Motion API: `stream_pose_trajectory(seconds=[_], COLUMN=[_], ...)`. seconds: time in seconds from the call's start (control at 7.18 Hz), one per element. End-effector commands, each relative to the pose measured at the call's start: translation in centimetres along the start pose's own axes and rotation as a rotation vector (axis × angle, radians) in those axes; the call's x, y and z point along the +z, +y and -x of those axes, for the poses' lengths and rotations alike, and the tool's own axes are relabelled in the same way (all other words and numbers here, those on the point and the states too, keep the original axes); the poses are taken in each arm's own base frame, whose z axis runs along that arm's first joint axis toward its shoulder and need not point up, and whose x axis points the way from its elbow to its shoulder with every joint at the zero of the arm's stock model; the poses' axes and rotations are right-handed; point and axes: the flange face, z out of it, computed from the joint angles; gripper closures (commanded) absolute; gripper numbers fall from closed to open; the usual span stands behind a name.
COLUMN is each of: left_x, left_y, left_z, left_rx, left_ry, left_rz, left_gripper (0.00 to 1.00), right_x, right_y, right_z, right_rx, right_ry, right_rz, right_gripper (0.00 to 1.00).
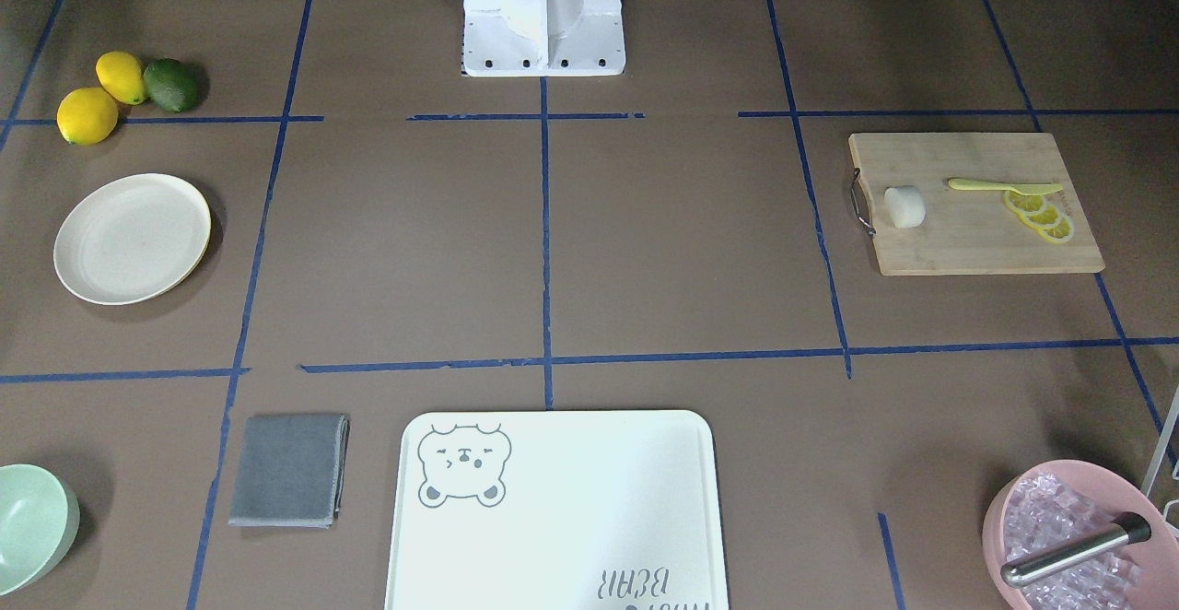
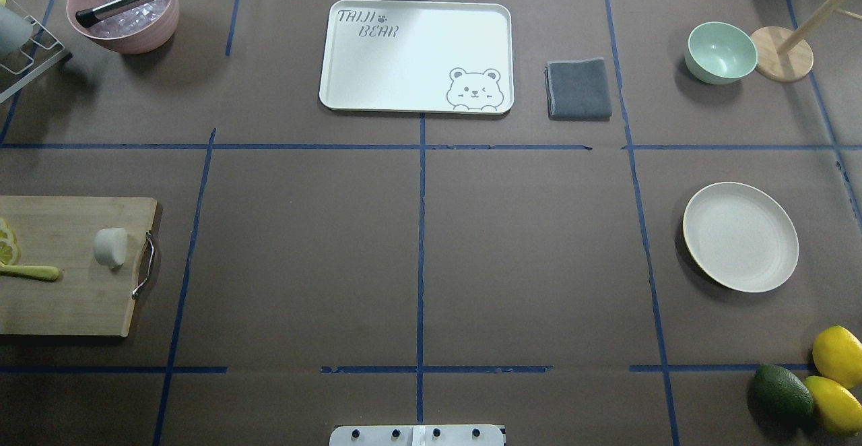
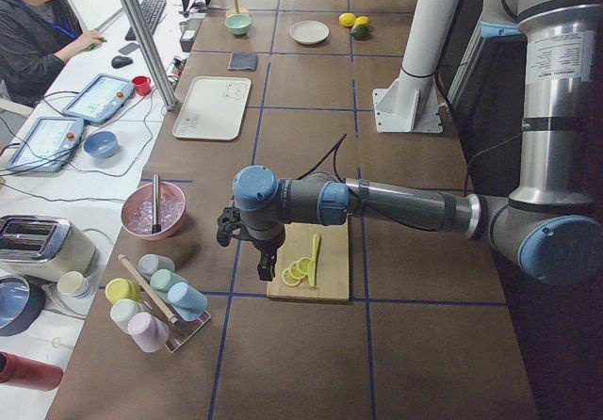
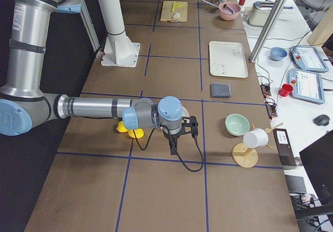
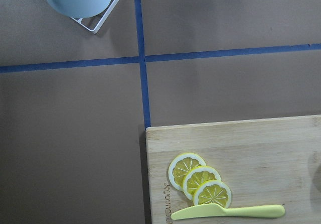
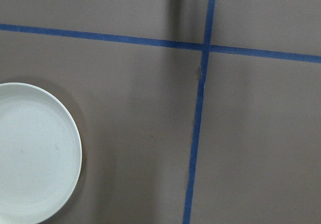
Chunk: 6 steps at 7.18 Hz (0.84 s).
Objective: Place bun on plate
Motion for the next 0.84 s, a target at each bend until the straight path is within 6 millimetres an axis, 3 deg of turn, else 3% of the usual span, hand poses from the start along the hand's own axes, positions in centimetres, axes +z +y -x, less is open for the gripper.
stream_pose_trajectory(seconds=[0.0,0.7], left_x=[0.0,0.6], left_y=[0.0,-0.1], left_z=[-0.1,-0.5], left_rx=[0.002,0.012], left_ry=[0.000,0.001], left_rz=[0.000,0.012], left_gripper=[0.00,0.00], right_x=[3.9,10.9], right_y=[-0.1,0.9], right_z=[1.8,8.0], right_rx=[0.013,0.071], right_ry=[-0.030,-0.093], right_rz=[-0.012,-0.035], right_gripper=[0.00,0.00])
